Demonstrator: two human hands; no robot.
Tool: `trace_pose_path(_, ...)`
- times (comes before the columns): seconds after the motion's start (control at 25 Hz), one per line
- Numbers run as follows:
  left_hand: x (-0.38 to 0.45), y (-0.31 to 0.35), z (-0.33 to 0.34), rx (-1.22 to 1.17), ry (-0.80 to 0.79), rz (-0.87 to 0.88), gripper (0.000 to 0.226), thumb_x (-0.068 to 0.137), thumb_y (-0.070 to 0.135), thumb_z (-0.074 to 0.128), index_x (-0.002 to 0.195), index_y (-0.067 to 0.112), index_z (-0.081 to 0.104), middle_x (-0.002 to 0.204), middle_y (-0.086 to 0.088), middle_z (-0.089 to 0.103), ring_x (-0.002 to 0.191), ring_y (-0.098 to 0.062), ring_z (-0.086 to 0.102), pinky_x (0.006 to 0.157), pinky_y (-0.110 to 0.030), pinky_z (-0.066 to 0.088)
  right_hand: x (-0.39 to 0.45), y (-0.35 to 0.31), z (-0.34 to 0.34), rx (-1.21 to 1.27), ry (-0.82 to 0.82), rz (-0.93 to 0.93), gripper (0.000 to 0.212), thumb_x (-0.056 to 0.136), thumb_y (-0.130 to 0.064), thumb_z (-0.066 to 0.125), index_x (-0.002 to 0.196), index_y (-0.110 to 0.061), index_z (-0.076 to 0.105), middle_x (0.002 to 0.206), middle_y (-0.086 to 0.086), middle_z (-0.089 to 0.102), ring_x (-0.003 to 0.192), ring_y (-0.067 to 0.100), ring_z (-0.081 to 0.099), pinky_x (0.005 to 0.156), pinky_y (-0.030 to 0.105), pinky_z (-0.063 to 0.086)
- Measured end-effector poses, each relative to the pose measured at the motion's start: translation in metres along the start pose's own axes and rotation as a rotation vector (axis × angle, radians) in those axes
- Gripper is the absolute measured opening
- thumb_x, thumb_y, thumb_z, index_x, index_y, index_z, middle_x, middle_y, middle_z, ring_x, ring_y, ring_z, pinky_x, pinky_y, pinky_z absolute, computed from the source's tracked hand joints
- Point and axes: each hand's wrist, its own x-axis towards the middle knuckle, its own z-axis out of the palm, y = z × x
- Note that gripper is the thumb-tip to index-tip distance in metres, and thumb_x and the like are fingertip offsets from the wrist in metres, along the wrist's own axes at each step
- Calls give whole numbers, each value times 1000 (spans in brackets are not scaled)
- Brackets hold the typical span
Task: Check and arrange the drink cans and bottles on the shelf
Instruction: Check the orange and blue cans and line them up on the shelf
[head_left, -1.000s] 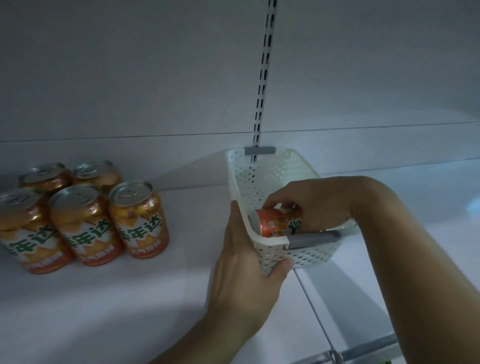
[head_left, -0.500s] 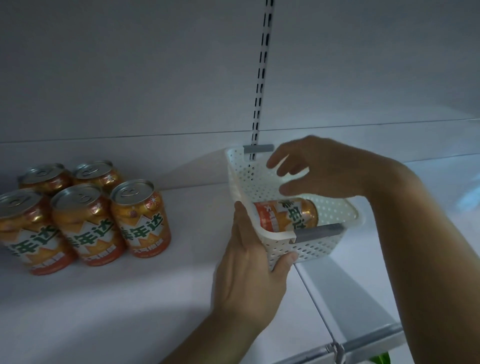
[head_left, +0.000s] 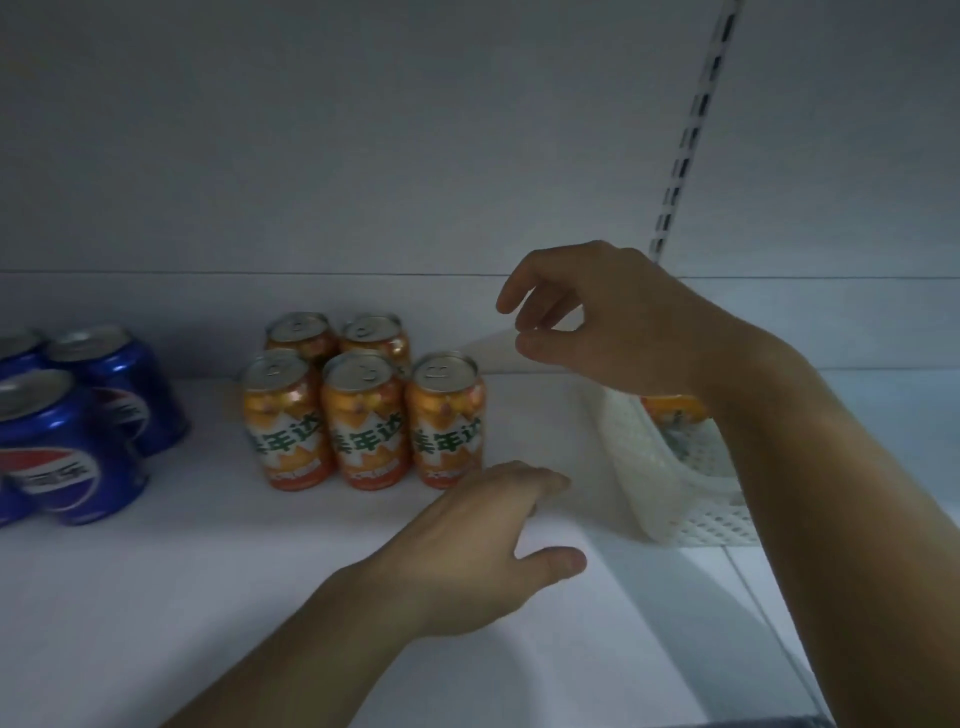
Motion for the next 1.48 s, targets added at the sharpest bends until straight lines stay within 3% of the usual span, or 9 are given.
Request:
trace_pose_path(0.2,-32,-41,-26,96,-46,-32,55,94,57,56,144,38,44,138,23,49,125,5,43,107,-22,40,36,-51,54,16,33,-141,18,95,-36,69,111,-31,67,106,-12,66,93,2,58,78,10,44)
trace_pose_path(0.36,-49,-63,-43,131,-20,-25,42,96,51,56,135,35,56,134,25,53,120,9,44,95,-5,32,54,-73,89,-54,40,-98,35,83,-60,59,109,-36,64,112,-10,66,108,15,60,95,47,50)
trace_pose_path(0.56,-67,-82,-62,48,2,-83,30,95,46,60,121,32,68,117,22,64,108,7,58,93,-15,48,52,-72,99,-87,8,-2,34,84,-56,71,108,-33,63,108,-10,66,104,17,60,94,47,51)
trace_pose_path(0.8,-83,-78,-88,-273,648,-98,14,95,23,63,84,26,72,79,10,72,77,-7,69,67,-21,55,45,-83,87,-39,38,-81,43,85,-43,76,119,-33,51,95,-3,72,83,17,68,75,40,59)
trace_pose_path(0.96,-78,-57,-98,-547,1079,76,23,98,22,45,98,15,67,89,2,71,86,-8,69,69,-16,53,29,-103,38,147,237,-142,43,90,-44,75,119,-37,44,91,-14,70,77,0,70,62,10,54)
trace_pose_path(1.08,-64,-36,-88,-828,987,82,42,101,43,35,123,18,61,113,-2,72,102,-16,70,80,-27,58,15,-110,10,342,389,-208,39,92,-47,72,118,-34,46,94,-9,75,85,0,72,72,21,58)
trace_pose_path(1.2,-50,-4,-77,-1376,792,-88,62,91,57,42,128,11,62,113,-18,74,87,-33,72,57,-33,59,14,-106,12,465,358,-231,34,89,-46,67,114,-28,52,90,-4,78,84,8,75,76,31,59)
trace_pose_path(1.28,-42,7,-72,-1477,821,-101,70,78,56,50,129,10,62,110,-20,74,85,-34,72,53,-31,58,17,-98,17,514,360,-221,29,91,-42,66,112,-25,55,90,-3,79,82,8,75,78,33,59)
trace_pose_path(1.48,-26,17,-69,-1590,838,12,58,80,49,53,125,15,62,108,-13,77,91,-33,75,70,-39,64,21,-79,14,645,398,-203,30,90,-40,65,114,-24,60,105,0,79,92,13,76,83,33,61)
